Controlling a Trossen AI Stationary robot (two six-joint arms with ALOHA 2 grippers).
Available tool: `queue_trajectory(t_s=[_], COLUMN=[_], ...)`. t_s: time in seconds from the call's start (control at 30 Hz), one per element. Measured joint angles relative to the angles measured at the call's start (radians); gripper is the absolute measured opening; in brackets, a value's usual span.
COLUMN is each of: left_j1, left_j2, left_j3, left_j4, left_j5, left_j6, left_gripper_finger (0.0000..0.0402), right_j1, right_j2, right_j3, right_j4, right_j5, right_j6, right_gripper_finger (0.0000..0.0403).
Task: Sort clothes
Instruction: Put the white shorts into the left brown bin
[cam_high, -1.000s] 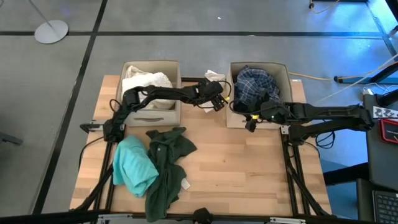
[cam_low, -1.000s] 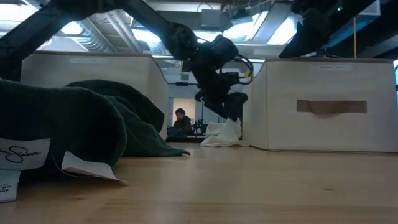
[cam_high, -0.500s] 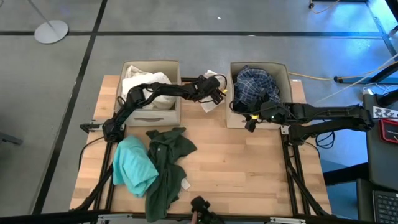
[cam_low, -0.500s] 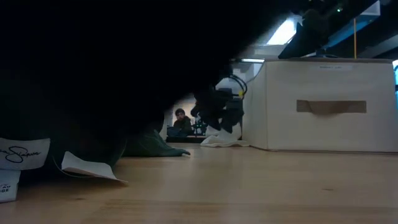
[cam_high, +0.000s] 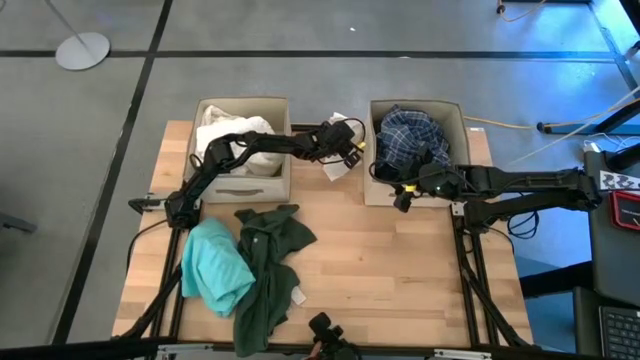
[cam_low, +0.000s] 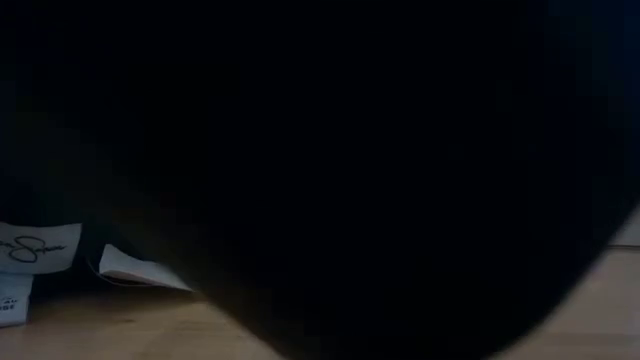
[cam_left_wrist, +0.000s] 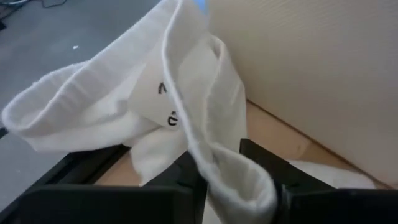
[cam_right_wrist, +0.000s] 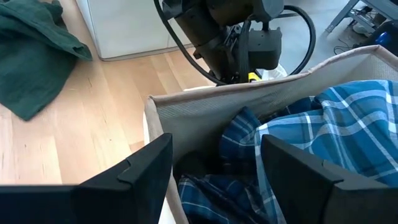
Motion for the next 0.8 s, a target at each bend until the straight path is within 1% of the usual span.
queue_trajectory(t_s=[0.17,0.47,0.8], left_j1=[0.0,0.002,0.013], left_j2=[0.0,-0.019,-0.019], left_j3=[0.0,0.0,0.0], left_j4=[0.007,0.023,0.021], left_j5=[-0.005,0.008,0.029], left_j6=[-0.002,-0.01,-0.081], left_gripper_finger=[0.0077,0.005,0.0049], right_j1=[0.0,0.0,0.0], right_j2=[0.0,0.001,0.002], right_j3=[0.0,-0.001,-0.002], right_j4=[0.0,0.004,0.014], right_j5=[0.003,0.004,0.005], right_j6=[0.0,-0.003,-0.022], right_gripper_finger=[0.0248,0.0248,0.0248])
